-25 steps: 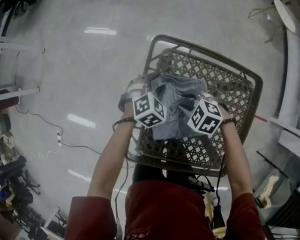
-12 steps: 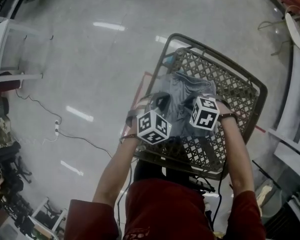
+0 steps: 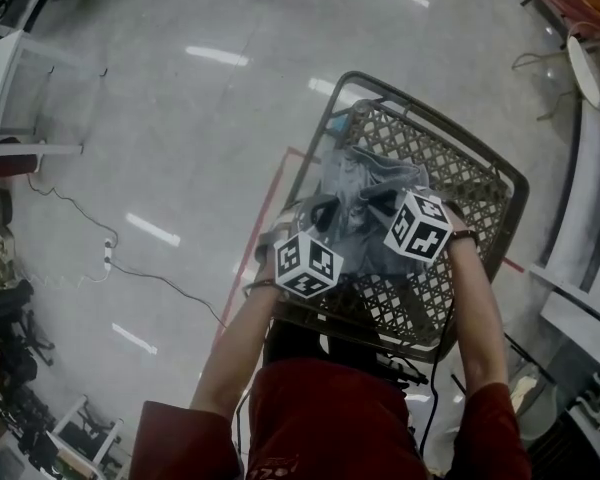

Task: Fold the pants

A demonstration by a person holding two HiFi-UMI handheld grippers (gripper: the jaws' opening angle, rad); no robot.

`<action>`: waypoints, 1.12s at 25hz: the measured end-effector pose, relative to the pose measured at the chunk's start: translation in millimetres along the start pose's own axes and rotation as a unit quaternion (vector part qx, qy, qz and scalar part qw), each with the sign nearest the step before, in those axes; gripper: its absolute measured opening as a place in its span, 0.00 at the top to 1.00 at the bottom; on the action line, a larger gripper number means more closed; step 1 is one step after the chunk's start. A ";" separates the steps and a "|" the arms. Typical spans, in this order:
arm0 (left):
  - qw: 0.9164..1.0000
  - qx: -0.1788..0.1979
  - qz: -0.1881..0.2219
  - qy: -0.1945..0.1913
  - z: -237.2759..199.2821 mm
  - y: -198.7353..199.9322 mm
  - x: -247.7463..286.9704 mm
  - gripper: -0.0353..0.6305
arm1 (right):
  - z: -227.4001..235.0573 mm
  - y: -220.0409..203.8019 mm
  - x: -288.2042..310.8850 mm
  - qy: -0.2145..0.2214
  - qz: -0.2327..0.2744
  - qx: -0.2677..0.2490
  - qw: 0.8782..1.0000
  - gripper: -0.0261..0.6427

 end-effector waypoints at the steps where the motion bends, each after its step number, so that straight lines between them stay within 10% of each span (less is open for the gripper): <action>1: 1.000 -0.003 0.004 0.004 -1.5 1.6 -1.8 0.94 | 5.9 4.1 -3.5 -0.010 0.008 0.000 1.000 0.94; 23: 0.999 -0.028 0.021 0.001 -11.2 -10.6 -12.1 0.94 | 75.6 10.4 40.9 -0.142 0.031 0.064 0.987 0.89; 28: 0.998 -0.036 0.047 0.014 -17.2 0.0 -14.7 0.94 | 67.7 18.7 8.2 -0.204 0.088 0.108 0.969 0.85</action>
Point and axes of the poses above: the fingertips, and each gripper's own axes: x forward along the fingers, z to its right, y out of its top, the point moved 6 cm from there along -x, backward along the fingers, and after that the axes turned 10 degrees about z, right-handed, at the moved point
